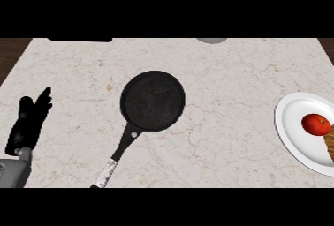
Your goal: Pick the tomato from the plate and place it in the pan
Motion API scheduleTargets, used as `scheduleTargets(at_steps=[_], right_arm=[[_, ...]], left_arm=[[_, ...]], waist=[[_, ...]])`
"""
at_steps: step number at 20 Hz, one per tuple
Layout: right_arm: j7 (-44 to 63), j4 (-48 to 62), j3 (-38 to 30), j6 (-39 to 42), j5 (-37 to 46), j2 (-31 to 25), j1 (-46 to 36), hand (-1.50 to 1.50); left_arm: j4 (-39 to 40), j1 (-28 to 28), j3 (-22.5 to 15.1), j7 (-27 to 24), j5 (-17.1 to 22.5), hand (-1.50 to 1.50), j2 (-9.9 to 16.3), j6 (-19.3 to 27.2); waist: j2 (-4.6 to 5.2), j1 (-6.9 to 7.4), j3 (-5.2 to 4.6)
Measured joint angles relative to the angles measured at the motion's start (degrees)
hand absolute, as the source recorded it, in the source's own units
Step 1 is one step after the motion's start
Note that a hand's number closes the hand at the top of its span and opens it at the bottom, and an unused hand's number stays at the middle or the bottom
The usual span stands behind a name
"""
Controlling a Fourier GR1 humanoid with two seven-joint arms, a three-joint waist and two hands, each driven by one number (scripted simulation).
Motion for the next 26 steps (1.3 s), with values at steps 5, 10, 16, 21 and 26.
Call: scheduleTargets(at_steps=[5, 10, 16, 21, 26], right_arm=[[2.3, -1.7, 6.0, -0.7, 8.4, 2.4, -3.0, -1.5], [2.5, -0.8, 9.1, 0.5, 14.8, 4.9, -4.0, -1.5], [2.8, -2.7, 8.4, -0.6, 20.1, 8.1, -1.1, -1.5], [3.2, -2.3, 8.2, -3.2, 25.7, 11.1, -0.1, -1.5], [-0.8, 1.9, 7.8, -3.5, 31.2, 12.3, -0.7, -1.5]], left_arm=[[-0.4, 0.9, 0.6, -0.3, -0.2, 0.0, -0.3, -0.6], [-0.8, 1.2, 1.6, 0.5, -0.9, 0.0, -0.9, -0.6], [-0.7, 1.2, 3.1, 0.4, -2.4, 0.0, -2.1, -1.2], [-0.6, 2.1, 4.9, -0.3, -3.0, 0.0, -2.2, -2.7], [-1.6, 2.5, 5.7, 0.0, -4.1, 0.0, -3.3, -3.4]], waist=[[-0.17, -0.4, 0.0], [-0.29, -1.04, 0.02], [-0.43, -1.7, 0.02], [-0.43, -1.7, 0.01], [-0.39, -1.59, 0.03]])
